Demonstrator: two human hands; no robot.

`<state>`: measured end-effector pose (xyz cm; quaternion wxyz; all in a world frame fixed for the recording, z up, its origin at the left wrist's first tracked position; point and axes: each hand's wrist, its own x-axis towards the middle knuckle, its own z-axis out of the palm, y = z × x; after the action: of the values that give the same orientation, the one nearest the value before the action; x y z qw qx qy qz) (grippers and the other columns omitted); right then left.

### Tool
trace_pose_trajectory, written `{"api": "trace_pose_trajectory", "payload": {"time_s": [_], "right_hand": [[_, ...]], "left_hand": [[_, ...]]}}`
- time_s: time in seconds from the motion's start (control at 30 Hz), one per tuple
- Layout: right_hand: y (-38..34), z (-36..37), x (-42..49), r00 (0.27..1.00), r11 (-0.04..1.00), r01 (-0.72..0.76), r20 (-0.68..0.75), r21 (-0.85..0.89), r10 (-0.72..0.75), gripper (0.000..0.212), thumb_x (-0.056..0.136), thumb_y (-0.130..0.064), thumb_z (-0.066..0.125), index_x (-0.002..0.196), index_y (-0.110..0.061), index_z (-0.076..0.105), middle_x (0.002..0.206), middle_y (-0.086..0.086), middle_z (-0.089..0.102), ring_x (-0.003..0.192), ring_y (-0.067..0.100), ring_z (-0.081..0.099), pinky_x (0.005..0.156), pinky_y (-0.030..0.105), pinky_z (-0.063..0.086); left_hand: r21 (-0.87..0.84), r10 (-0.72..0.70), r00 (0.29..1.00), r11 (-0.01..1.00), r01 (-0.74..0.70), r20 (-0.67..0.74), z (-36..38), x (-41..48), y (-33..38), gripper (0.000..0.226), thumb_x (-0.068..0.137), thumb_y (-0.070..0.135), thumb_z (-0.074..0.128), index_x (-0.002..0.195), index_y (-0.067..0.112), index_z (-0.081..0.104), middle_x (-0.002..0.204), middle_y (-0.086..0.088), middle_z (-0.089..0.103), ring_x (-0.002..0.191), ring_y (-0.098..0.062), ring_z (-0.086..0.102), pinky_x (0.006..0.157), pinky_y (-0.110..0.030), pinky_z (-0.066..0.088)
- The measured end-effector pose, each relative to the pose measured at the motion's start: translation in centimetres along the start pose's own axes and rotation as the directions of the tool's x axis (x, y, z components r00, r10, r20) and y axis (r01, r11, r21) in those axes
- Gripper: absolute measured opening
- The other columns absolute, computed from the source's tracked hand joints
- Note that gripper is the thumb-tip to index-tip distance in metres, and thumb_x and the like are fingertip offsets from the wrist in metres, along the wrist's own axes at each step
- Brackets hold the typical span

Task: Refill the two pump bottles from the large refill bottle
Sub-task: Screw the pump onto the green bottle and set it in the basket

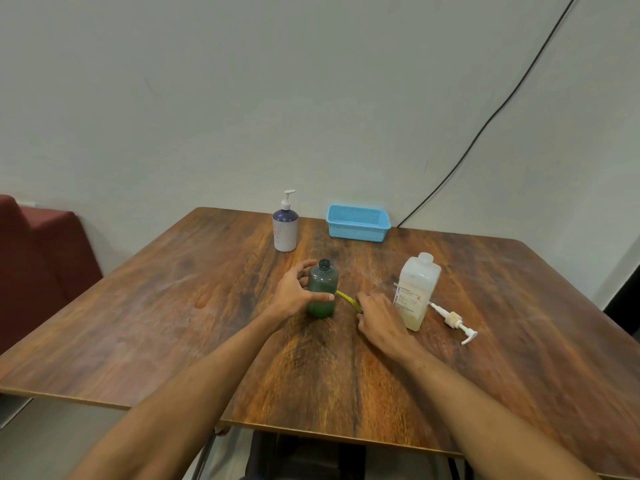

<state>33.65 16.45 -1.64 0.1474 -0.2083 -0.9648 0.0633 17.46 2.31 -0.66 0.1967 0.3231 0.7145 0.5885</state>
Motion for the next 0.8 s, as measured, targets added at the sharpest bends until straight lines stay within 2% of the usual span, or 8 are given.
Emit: {"api": "trace_pose_trajectory", "payload": {"time_s": [0.1, 0.23, 0.33, 0.4, 0.5, 0.6, 0.67, 0.8], "right_hand": [[0.1, -0.3, 0.1, 1.000, 0.998, -0.017, -0.026, 0.059, 0.018, 0.013, 0.090, -0.005, 0.059, 0.096, -0.017, 0.058, 0.098, 0.003, 0.060, 0.092, 0.022, 0.059, 0.072, 0.033, 0.051], [-0.3, -1.3, 0.5, 0.987, 0.985, -0.041, -0.149, 0.168, 0.066, 0.018, 0.088, -0.009, 0.067, 0.101, -0.017, 0.058, 0.102, 0.001, 0.061, 0.089, 0.018, 0.061, 0.073, 0.034, 0.056], [-0.8, -2.9, 0.8, 0.967, 0.970, -0.056, -0.229, 0.235, 0.112, 0.018, 0.086, -0.009, 0.071, 0.091, -0.019, 0.058, 0.089, -0.001, 0.062, 0.077, 0.013, 0.060, 0.067, 0.034, 0.056], [-1.0, -4.1, 1.1, 0.951, 0.962, -0.062, -0.278, 0.266, 0.138, 0.016, 0.085, -0.009, 0.073, 0.083, -0.018, 0.059, 0.084, -0.001, 0.062, 0.074, 0.014, 0.060, 0.065, 0.034, 0.055], [-1.3, -6.2, 1.8, 0.932, 0.951, -0.053, -0.326, 0.305, 0.156, 0.013, 0.082, -0.008, 0.074, 0.077, -0.015, 0.064, 0.078, 0.000, 0.063, 0.072, 0.015, 0.061, 0.060, 0.030, 0.049], [-1.7, -8.8, 2.4, 0.917, 0.954, -0.005, -0.378, 0.299, 0.124, 0.008, 0.081, -0.004, 0.076, 0.085, -0.010, 0.074, 0.085, 0.004, 0.069, 0.081, 0.018, 0.065, 0.061, 0.024, 0.047], [-1.8, -10.5, 2.9, 0.919, 0.964, 0.022, -0.386, 0.265, 0.085, 0.018, 0.080, -0.003, 0.078, 0.097, -0.007, 0.078, 0.100, 0.009, 0.074, 0.094, 0.021, 0.067, 0.069, 0.025, 0.052], [-1.9, -14.1, 4.4, 0.950, 0.991, 0.038, -0.311, 0.132, 0.005, 0.029, 0.078, -0.009, 0.081, 0.106, -0.014, 0.079, 0.102, 0.008, 0.077, 0.093, 0.025, 0.070, 0.080, 0.043, 0.059]], "left_hand": [[0.008, 0.003, 1.000, 1.000, -0.003, 0.001, 0.1, 0.0, 0.1, 0.090, 0.061, 0.021, 0.095, 0.139, 0.023, 0.050, 0.134, 0.003, 0.055, 0.124, -0.019, 0.053, 0.103, -0.038, 0.050], [0.018, 0.001, 1.000, 1.000, -0.002, 0.004, 0.1, -0.1, 0.3, 0.086, 0.063, 0.018, 0.094, 0.138, 0.019, 0.052, 0.131, 0.003, 0.055, 0.120, -0.017, 0.053, 0.100, -0.032, 0.049], [0.024, 0.008, 1.000, 1.000, -0.008, 0.000, 0.2, -0.3, 0.6, 0.075, 0.065, 0.014, 0.092, 0.130, 0.021, 0.055, 0.120, 0.009, 0.058, 0.116, -0.015, 0.055, 0.092, -0.024, 0.048], [0.020, 0.007, 1.000, 1.000, -0.007, -0.001, 0.1, -0.5, 0.8, 0.075, 0.065, 0.012, 0.092, 0.130, 0.021, 0.055, 0.120, 0.008, 0.059, 0.113, -0.013, 0.055, 0.086, -0.019, 0.047], [0.024, -0.002, 1.000, 1.000, 0.002, 0.004, 0.1, -0.6, 1.0, 0.078, 0.066, 0.012, 0.092, 0.134, 0.019, 0.054, 0.124, 0.005, 0.057, 0.113, -0.014, 0.054, 0.088, -0.022, 0.047], [0.031, -0.008, 1.000, 1.000, 0.007, 0.009, 0.1, -0.6, 1.1, 0.078, 0.066, 0.013, 0.092, 0.134, 0.019, 0.054, 0.127, 0.003, 0.057, 0.117, -0.017, 0.054, 0.093, -0.027, 0.048], [0.034, -0.011, 1.000, 0.999, 0.010, 0.011, 0.0, -0.7, 1.2, 0.079, 0.066, 0.013, 0.091, 0.136, 0.019, 0.053, 0.130, 0.002, 0.057, 0.118, -0.018, 0.054, 0.092, -0.027, 0.048], [0.036, -0.007, 1.000, 0.999, 0.007, 0.016, 0.0, -0.7, 1.4, 0.079, 0.067, 0.012, 0.091, 0.135, 0.018, 0.053, 0.127, 0.004, 0.057, 0.114, -0.015, 0.054, 0.080, -0.017, 0.046]]}}
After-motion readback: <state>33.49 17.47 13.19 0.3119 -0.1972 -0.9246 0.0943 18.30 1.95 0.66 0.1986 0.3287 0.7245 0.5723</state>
